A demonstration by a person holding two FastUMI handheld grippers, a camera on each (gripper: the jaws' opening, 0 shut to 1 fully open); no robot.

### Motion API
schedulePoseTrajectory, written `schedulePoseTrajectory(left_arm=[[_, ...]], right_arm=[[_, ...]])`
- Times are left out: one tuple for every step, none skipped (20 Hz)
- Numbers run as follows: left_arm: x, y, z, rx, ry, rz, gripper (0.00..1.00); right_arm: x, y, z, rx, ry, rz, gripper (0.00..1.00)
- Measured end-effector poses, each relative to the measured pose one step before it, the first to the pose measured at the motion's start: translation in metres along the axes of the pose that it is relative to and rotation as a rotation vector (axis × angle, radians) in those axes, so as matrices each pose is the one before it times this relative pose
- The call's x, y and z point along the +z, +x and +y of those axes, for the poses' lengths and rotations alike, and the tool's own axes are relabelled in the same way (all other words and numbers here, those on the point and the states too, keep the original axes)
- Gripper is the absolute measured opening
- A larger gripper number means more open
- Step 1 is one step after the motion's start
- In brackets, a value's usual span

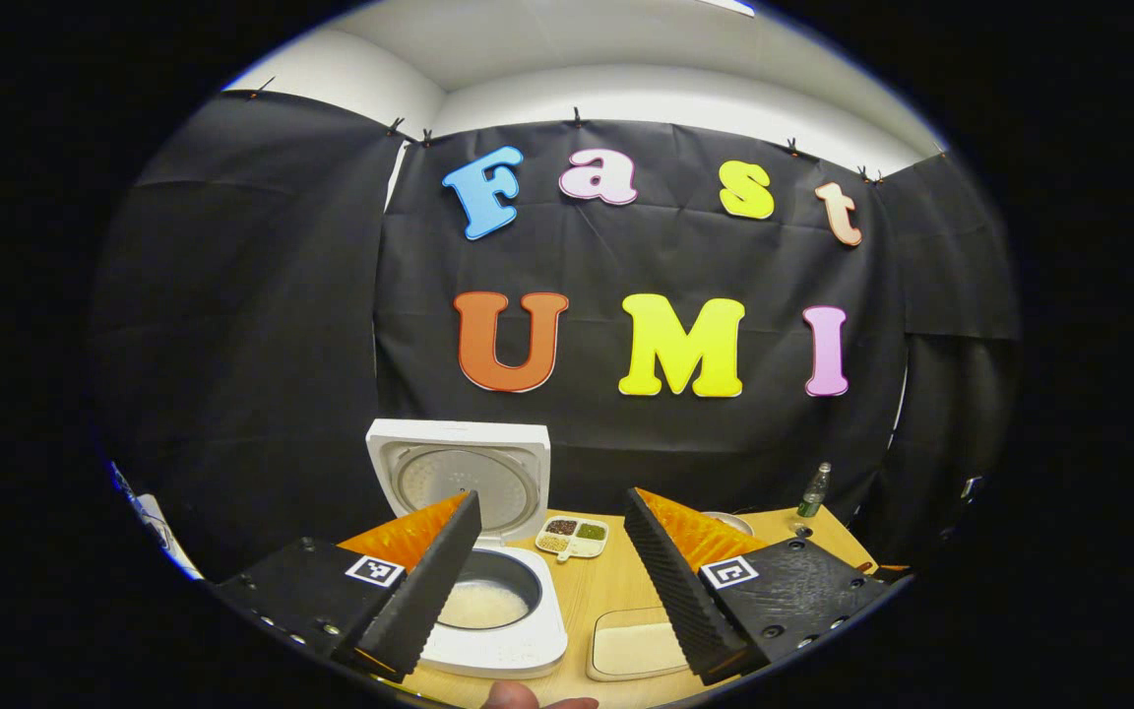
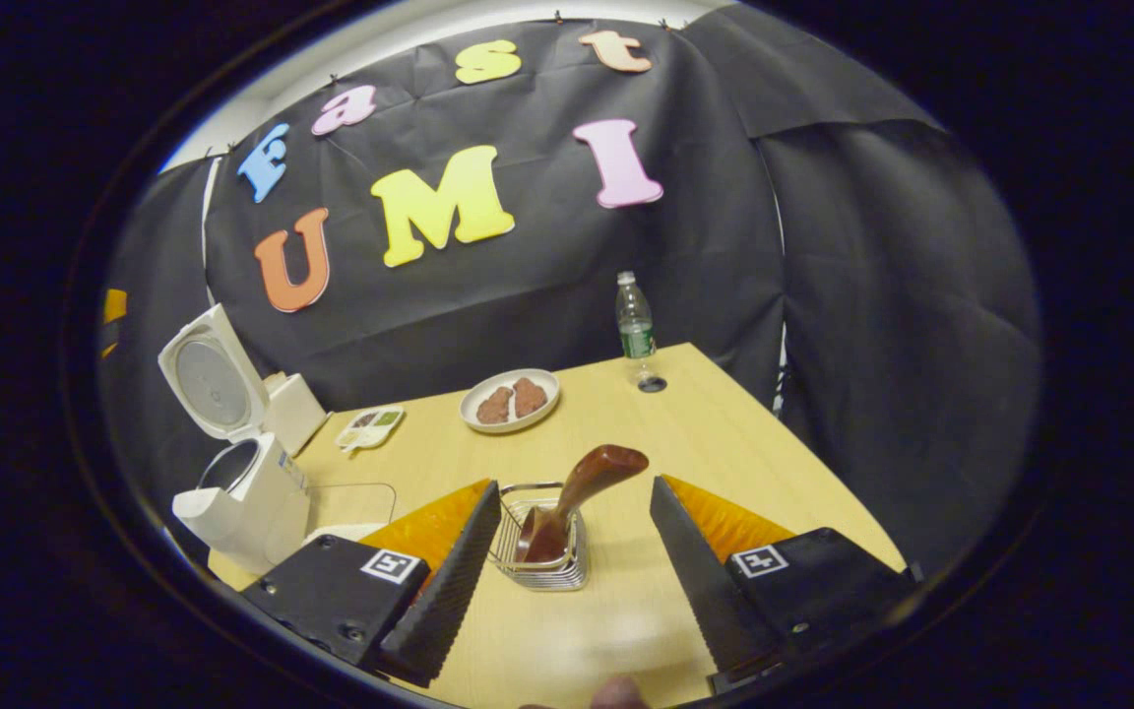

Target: Close the left gripper, press the button to open the rice cooker; take a wooden spoon from the chopstick holder with the right hand, scoop a spoonful of rice and pour it into the rice cooker, then put the wooden spoon back into the chopstick holder.

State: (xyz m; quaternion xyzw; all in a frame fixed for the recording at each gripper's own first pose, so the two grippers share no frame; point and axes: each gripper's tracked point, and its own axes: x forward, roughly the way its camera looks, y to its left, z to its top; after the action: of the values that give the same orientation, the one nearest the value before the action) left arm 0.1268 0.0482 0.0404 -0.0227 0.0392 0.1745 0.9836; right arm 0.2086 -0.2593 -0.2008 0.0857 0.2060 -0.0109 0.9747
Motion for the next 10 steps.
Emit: schedulePoseTrajectory(left_arm=[[0.00112, 0.00172, 0.00056, 0.0144, 0.00106, 0.00181, 0.94], [0.00005, 0.00115, -0.00106, 0.00977, 0.0022, 0.00841, 0.94], [-0.00177, 0.00271, -0.00027, 0.01476, 0.00015, 0.00982, 0.94], [0.00056, 0.00116, 0.00104, 0.01352, -0.00451, 0.00225, 0.94], [0.00089, 0.00074, 0.00081, 0.01294, -0.00618, 0.00119, 0.94], [-0.00044, 0.00013, 0.00116, 0.01473, -0.00171, 0.00266, 0.94], [-0.00175, 0.00027, 0.00258, 0.01766, 0.00268, 0.00367, 0.94], [-0.00134, -0.00079, 0.00268, 0.0199, 0.00301, 0.00328, 0.94], [-0.00326, -0.00003, 0.00177, 0.01749, -0.00222, 0.00534, 0.94], [-0.00334, -0.00166, 0.00139, 0.01231, -0.00661, 0.00597, 0.94]], right_arm=[[-0.00453, 0.01052, -0.00088, 0.00454, 0.01491, 0.01891, 0.92], [-0.00254, 0.00839, 0.00071, 0.00783, 0.00678, 0.0098, 0.96], [-0.00106, 0.00997, 0.00015, 0.00727, 0.00459, 0.01083, 0.94], [-0.00372, 0.01042, 0.00044, 0.01099, 0.00977, 0.01683, 0.92], [-0.00024, 0.00843, 0.00035, 0.01115, 0.00818, 0.01388, 0.82], [-0.00243, 0.00756, 0.0008, 0.01563, 0.00571, 0.01453, 0.8], [-0.00003, 0.00553, 0.00099, 0.01361, 0.00127, 0.00642, 0.71], [-0.00062, 0.00388, 0.00205, 0.01342, -0.00694, 0.00886, 0.72], [-0.00101, 0.00183, 0.0021, 0.01142, -0.0111, 0.00668, 0.58], [-0.00001, 0.00118, 0.00261, 0.01201, -0.00844, 0.0061, 0.52]])
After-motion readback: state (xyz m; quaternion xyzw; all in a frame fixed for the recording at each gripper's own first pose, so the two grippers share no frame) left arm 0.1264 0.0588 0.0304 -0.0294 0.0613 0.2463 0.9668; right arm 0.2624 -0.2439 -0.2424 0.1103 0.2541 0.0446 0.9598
